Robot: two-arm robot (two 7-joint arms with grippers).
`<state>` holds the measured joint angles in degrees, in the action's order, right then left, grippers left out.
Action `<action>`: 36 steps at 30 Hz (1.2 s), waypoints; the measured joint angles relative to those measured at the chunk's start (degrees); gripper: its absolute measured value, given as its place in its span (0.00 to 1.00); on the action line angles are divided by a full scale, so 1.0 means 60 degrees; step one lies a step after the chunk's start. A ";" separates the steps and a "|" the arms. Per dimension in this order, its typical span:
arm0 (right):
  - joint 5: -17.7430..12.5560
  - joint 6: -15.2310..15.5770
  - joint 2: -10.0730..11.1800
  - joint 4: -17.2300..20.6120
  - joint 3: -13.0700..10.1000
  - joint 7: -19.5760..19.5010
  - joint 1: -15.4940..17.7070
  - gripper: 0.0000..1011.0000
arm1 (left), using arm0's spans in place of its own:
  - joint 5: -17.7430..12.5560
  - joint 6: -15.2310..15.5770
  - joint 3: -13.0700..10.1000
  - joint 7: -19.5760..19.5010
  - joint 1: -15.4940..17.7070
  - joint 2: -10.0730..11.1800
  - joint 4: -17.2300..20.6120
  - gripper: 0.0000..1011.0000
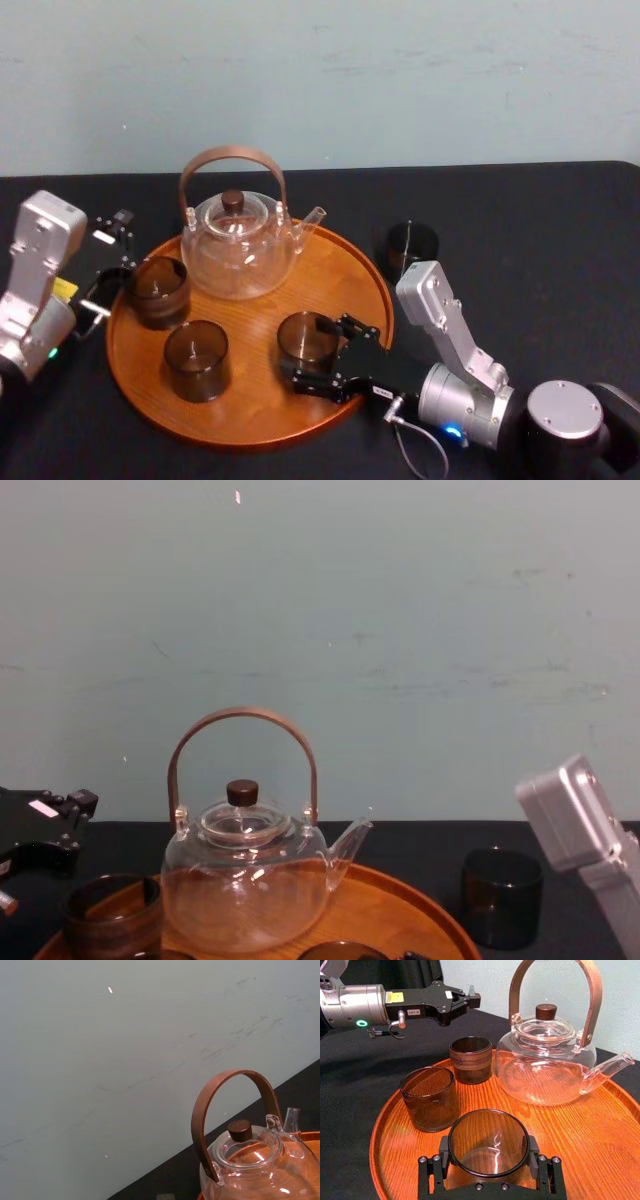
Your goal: Pick up the glass from the table and place it on the tray.
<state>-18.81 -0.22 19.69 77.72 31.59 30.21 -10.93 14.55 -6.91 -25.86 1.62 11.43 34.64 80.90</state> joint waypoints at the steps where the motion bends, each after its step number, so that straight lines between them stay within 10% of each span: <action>1: 0.0000 0.0000 0.0000 0.0000 0.0000 0.0000 0.0000 0.89 | 0.0000 0.0000 0.0000 0.0000 -0.0001 0.0000 0.0000 0.00; 15: -0.0156 -0.0332 0.0095 0.0231 -0.0128 0.0108 0.0153 0.99 | 0.0000 0.0000 0.0000 -0.0001 -0.0001 0.0000 0.0000 0.00; 36: -0.0634 -0.0818 0.1078 0.2349 -0.1082 -0.0284 0.1600 0.99 | 0.0000 0.0000 0.0000 0.0000 -0.0001 0.0000 0.0000 0.00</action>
<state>-22.61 -5.13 26.16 91.82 25.10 28.51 -1.33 14.55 -6.91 -25.86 1.62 11.43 34.65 80.90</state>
